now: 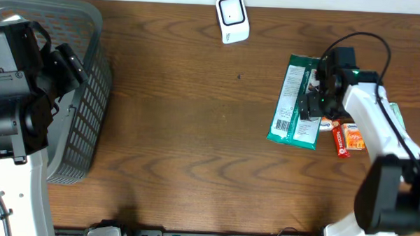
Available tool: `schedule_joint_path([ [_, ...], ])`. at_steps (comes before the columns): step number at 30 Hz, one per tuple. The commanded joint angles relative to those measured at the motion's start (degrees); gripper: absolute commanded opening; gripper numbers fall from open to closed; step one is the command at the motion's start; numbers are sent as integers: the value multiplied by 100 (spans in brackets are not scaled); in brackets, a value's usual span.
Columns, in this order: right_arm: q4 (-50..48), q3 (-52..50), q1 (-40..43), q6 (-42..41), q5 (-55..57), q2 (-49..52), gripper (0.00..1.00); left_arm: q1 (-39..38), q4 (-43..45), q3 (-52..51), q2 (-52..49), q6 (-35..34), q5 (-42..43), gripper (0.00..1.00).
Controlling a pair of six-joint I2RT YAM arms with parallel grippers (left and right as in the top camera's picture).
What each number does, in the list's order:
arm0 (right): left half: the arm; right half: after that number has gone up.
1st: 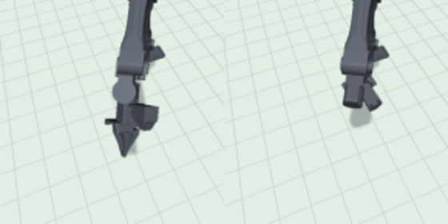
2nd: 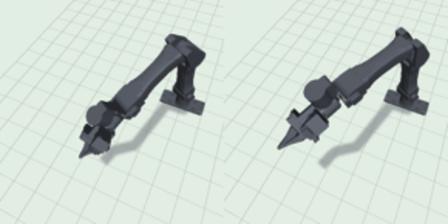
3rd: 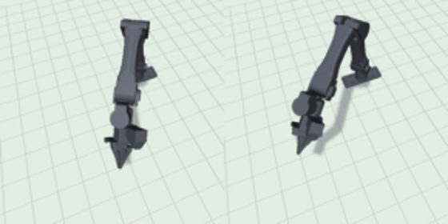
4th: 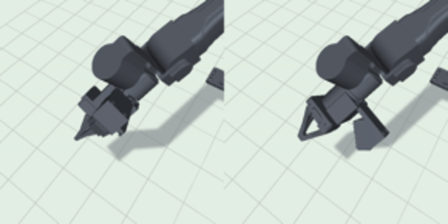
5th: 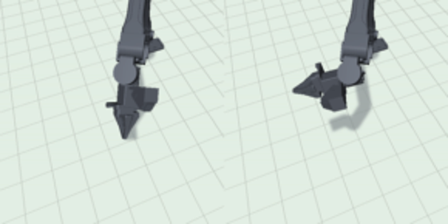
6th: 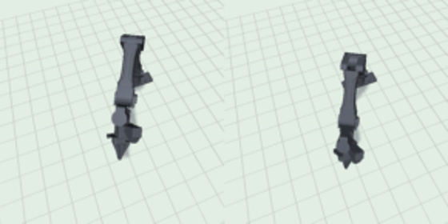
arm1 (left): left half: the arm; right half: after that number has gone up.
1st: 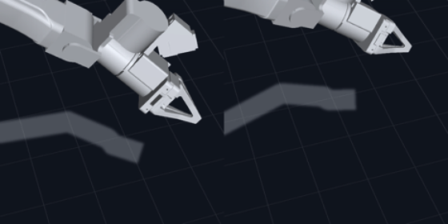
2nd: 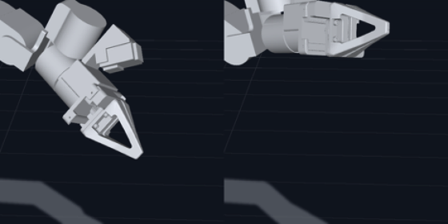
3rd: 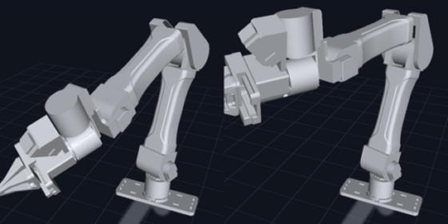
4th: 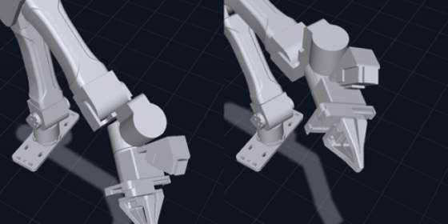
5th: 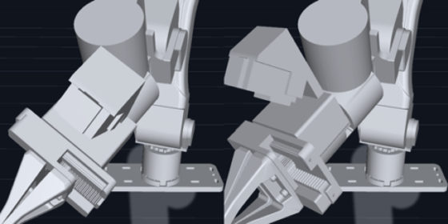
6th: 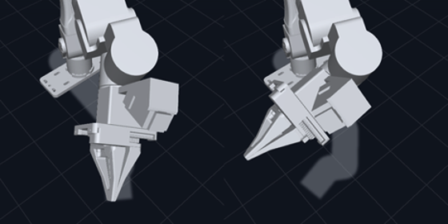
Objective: Scan the item barcode
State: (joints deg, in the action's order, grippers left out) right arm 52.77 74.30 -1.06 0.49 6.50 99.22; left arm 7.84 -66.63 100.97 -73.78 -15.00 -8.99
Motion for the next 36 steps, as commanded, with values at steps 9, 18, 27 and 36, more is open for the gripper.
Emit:
schedule_joint_path([
  [9, -9, 13, -92, 42, 94, -3303, 99, 24, 0, 39, 4, -9, -52, 88],
  [18, 57, 13, -92, 42, 63, -5434, 99, 24, 0, 39, 4, -9, -52, 88],
  [27, 225, -273, -105, 42, -208, -6533, 99, 24, 0, 39, 4, -9, -50, 88],
  [36, -400, -2448, -203, 39, -450, -8432, 99, 24, 0, 39, 4, -9, -50, 88],
])
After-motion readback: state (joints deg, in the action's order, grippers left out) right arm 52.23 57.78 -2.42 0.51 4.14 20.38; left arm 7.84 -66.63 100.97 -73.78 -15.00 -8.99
